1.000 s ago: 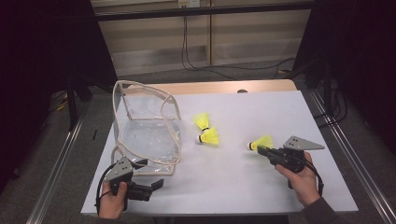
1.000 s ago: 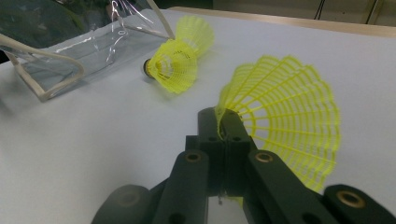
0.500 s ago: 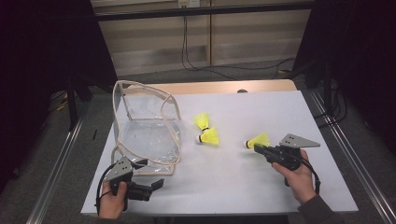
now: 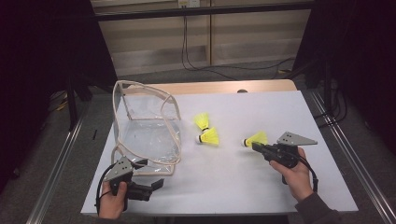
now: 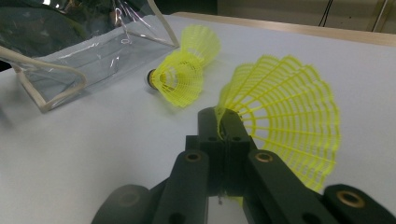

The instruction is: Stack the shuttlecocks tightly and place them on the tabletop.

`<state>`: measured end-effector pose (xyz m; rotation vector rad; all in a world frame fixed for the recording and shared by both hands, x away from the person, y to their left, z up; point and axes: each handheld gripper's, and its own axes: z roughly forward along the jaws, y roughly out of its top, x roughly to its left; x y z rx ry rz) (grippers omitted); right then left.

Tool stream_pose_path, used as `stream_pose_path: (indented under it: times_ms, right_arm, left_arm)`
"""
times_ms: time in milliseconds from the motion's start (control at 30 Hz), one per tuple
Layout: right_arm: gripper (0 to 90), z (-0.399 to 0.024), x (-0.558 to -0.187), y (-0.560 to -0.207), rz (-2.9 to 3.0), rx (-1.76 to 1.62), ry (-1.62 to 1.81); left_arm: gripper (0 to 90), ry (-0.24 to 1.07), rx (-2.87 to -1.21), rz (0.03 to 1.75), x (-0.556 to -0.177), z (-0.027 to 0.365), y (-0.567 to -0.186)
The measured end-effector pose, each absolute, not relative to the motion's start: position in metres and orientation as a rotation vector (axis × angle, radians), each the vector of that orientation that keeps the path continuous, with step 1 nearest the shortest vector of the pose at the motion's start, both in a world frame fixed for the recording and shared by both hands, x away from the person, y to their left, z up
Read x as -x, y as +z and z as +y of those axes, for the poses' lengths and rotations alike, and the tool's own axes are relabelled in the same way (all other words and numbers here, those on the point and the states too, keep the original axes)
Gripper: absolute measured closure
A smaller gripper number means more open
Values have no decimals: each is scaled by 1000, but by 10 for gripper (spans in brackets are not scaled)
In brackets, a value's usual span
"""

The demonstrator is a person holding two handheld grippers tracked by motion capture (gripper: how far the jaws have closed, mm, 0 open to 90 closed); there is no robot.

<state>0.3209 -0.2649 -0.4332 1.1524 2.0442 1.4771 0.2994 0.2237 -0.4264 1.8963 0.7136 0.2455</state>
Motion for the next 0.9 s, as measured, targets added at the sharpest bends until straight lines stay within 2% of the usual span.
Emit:
stream_pose_path:
  times_ms: [900]
  right_arm:
    - [892,-250,-334,-432,2058,-1135,1497]
  left_arm:
    - [23,244,-1892,715,-300,224,-426]
